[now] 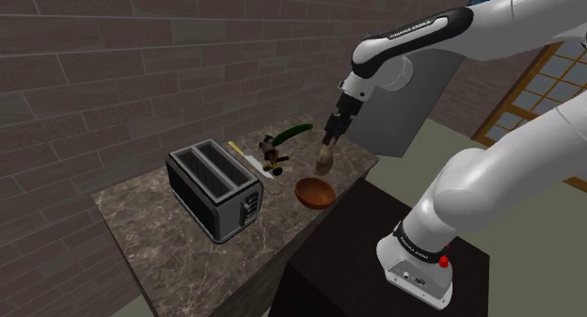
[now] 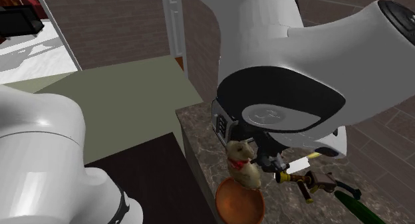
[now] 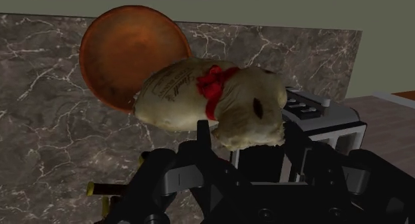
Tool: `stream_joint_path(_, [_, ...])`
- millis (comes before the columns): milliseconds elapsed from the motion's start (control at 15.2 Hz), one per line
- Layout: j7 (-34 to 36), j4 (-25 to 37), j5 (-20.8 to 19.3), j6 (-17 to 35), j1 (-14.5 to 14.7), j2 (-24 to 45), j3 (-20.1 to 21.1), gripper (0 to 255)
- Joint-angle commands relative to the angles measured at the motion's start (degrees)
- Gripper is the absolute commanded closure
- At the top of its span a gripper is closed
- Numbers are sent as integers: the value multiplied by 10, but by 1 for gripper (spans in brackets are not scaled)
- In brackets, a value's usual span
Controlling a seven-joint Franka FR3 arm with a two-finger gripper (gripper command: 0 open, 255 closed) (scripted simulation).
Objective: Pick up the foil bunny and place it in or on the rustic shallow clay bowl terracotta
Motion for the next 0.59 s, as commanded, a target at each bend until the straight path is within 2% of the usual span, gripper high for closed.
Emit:
stream_joint_path(0, [-17,9,-2,0,-5,15,-12,255])
stream_joint_path(528, [-60,-12,33,64,9,68,-23,255])
